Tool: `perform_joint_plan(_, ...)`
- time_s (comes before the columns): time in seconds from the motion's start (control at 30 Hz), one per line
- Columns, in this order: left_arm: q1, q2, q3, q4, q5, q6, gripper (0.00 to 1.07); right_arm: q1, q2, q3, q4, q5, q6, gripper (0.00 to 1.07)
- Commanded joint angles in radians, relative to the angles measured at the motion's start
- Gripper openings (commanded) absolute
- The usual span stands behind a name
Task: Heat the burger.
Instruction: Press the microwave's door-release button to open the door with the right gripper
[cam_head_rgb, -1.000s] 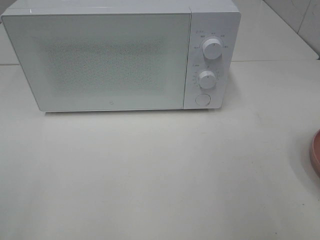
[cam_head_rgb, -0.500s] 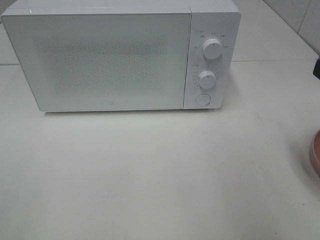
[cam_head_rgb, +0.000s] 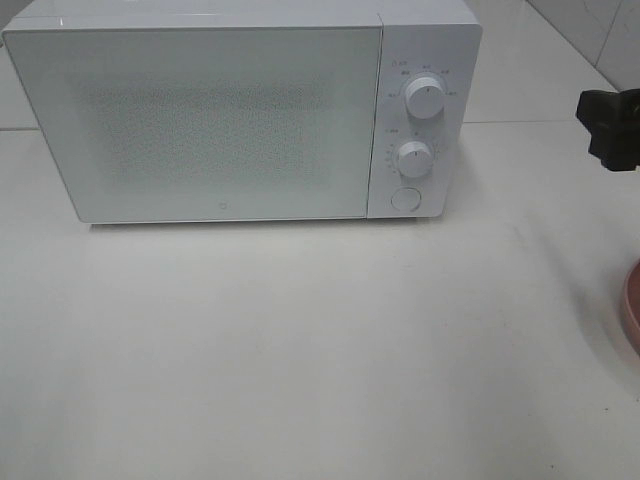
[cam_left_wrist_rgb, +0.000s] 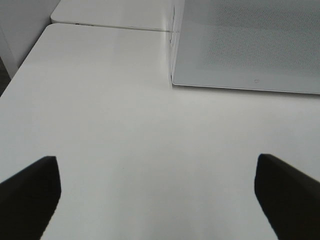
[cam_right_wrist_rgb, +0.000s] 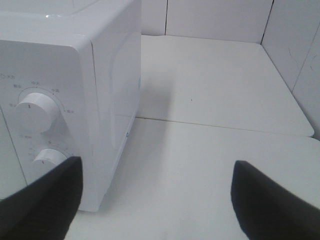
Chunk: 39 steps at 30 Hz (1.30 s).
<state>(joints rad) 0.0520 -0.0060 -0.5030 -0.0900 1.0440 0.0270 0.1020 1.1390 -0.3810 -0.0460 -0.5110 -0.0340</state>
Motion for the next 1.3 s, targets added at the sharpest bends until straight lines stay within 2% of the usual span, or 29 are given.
perform_joint_plan(0.03, 0.000, -0.023, 0.003, -0.003, -0.010, -0.006, 0.98, 0.005, 0.064, 0.008, 0.046, -0.102, -0.070, 0.76)
perform_joint_plan(0.17, 0.000, -0.023, 0.003, -0.003, -0.010, -0.006, 0.98, 0.026, 0.109, 0.042, 0.106, -0.227, -0.092, 0.76)
perform_joint_plan(0.2, 0.000, -0.023, 0.003, -0.003, -0.010, -0.006, 0.98, 0.066, 0.136, 0.069, 0.177, -0.303, -0.122, 0.76)
perform_joint_plan(0.27, 0.000, -0.023, 0.003, -0.003, -0.010, -0.006, 0.98, 0.085, 0.148, 0.080, 0.206, -0.330, -0.141, 0.76)
perform_joint_plan(0.3, 0.000, -0.023, 0.003, -0.003, -0.010, -0.006, 0.98, 0.137, 0.176, 0.103, 0.280, -0.385, -0.176, 0.76)
perform_joint_plan(0.33, 0.000, -0.023, 0.003, -0.003, -0.010, -0.006, 0.98, 0.137, 0.176, 0.103, 0.280, -0.385, -0.176, 0.76)
perform_joint_plan(0.47, 0.000, -0.023, 0.003, -0.003, -0.010, -0.006, 0.98, 0.265, 0.250, 0.126, 0.432, -0.480, -0.234, 0.76)
perform_joint_plan(0.7, 0.000, -0.023, 0.003, -0.003, -0.010, -0.006, 0.98, 0.381, 0.311, 0.126, 0.559, -0.538, -0.239, 0.76)
perform_joint_plan(0.77, 0.000, -0.023, 0.003, -0.003, -0.010, -0.006, 0.98, 0.450, 0.337, 0.126, 0.627, -0.580, -0.240, 0.76)
perform_joint_plan(0.8, 0.000, -0.023, 0.003, -0.003, -0.010, -0.006, 0.98, 0.450, 0.337, 0.126, 0.627, -0.580, -0.240, 0.76)
perform_joint_plan(0.97, 0.000, -0.023, 0.003, -0.003, -0.010, -0.006, 0.98, 0.587, 0.401, 0.126, 0.714, -0.667, -0.240, 0.76)
perform_joint_plan(1.0, 0.000, -0.023, 0.003, -0.003, -0.010, -0.006, 0.98, 0.587, 0.401, 0.126, 0.714, -0.667, -0.240, 0.76)
perform_joint_plan(1.07, 0.000, -0.023, 0.003, -0.003, -0.010, -0.006, 0.98, 0.661, 0.451, 0.113, 0.798, -0.684, -0.241, 0.76)
perform_joint_plan(1.3, 0.000, -0.023, 0.003, -0.003, -0.010, -0.006, 0.98, 0.738, 0.524, 0.079, 0.876, -0.705, -0.241, 0.76)
